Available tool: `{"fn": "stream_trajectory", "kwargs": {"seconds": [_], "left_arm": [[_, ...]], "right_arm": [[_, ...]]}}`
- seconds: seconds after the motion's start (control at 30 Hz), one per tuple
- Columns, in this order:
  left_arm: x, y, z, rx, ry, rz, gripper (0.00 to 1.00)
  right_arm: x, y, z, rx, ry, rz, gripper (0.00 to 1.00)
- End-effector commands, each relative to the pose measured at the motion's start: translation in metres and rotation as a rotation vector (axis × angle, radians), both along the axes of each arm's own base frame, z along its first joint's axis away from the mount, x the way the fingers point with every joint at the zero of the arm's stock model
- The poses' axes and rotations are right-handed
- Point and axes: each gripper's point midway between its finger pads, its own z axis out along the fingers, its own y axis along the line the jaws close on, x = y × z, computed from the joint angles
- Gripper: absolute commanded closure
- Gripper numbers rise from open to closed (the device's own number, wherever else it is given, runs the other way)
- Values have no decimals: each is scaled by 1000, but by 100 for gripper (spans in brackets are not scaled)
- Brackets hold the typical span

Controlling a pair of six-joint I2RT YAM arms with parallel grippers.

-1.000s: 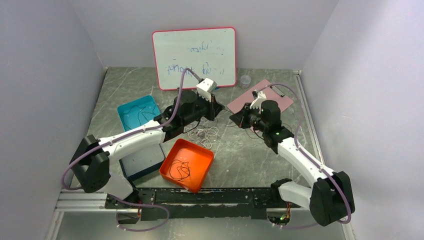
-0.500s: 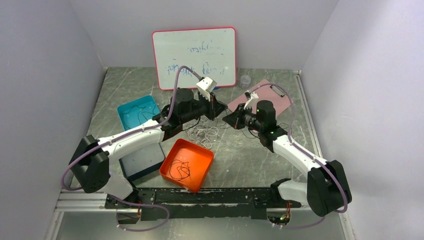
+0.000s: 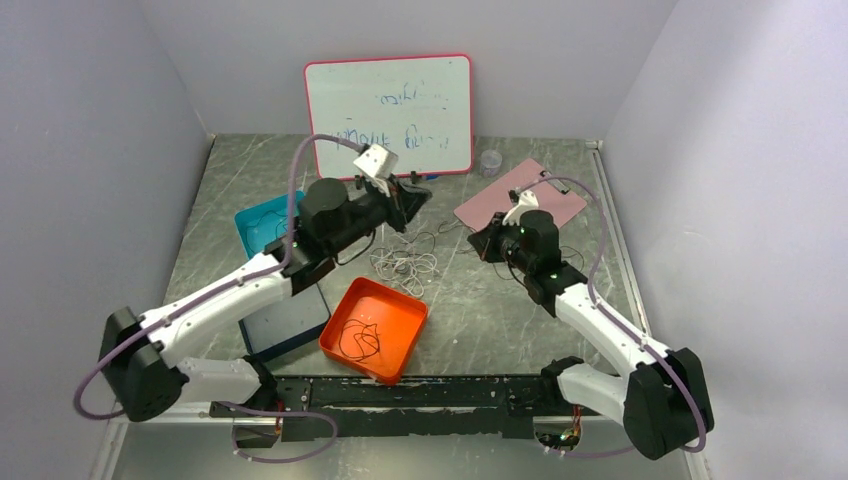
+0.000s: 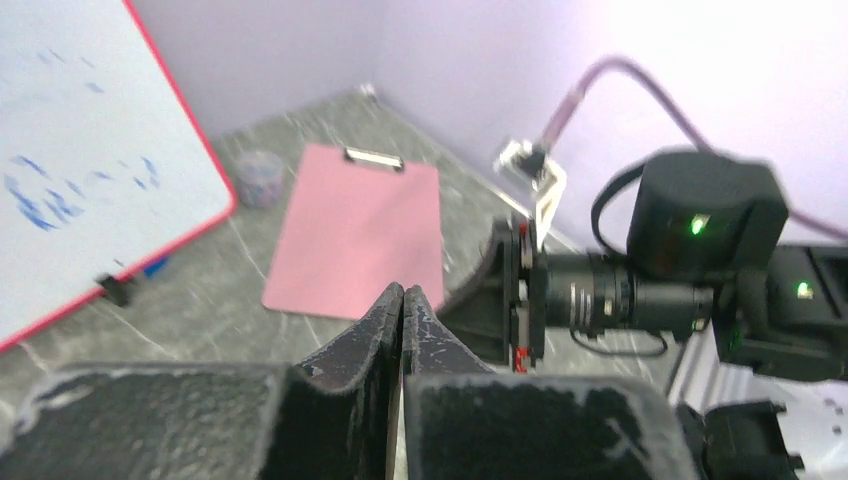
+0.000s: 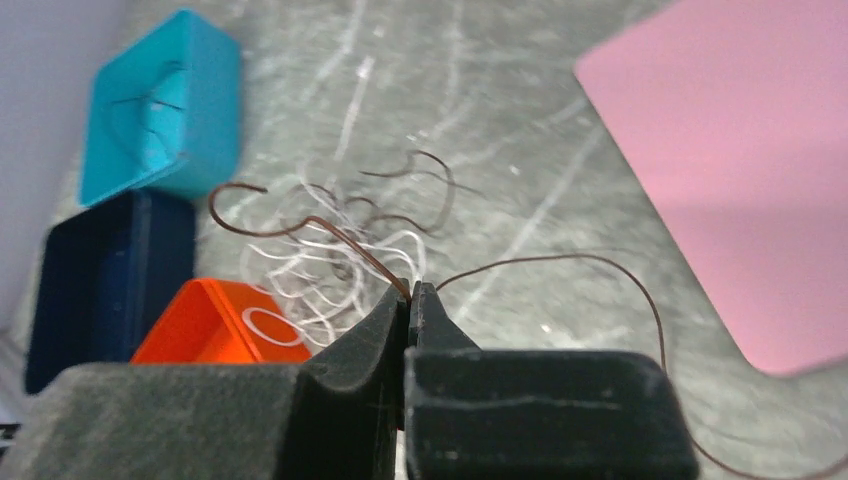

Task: Untangle the cables

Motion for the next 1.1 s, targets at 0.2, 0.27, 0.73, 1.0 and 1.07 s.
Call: {"fn": "stream_trajectory", "kwargs": {"seconds": [0.2, 0.27, 0.73, 1.0, 1.07], "left_arm": [[24, 46, 3, 92, -29, 237, 93], [24, 41, -4, 110, -8, 212, 88], [30, 45, -55, 252, 142, 221, 48], [22, 55, -78, 276, 206, 205, 47], [20, 55, -84, 289, 218, 196, 47]], "right_arm": [[-5, -27, 2, -86, -47, -93, 100], [-5, -27, 3, -98, -56, -80, 100], [-4, -35, 32, -167, -101, -79, 100], [-2, -79, 16, -239, -3, -340, 100], [-1, -89, 14, -246, 13, -400, 100]]}}
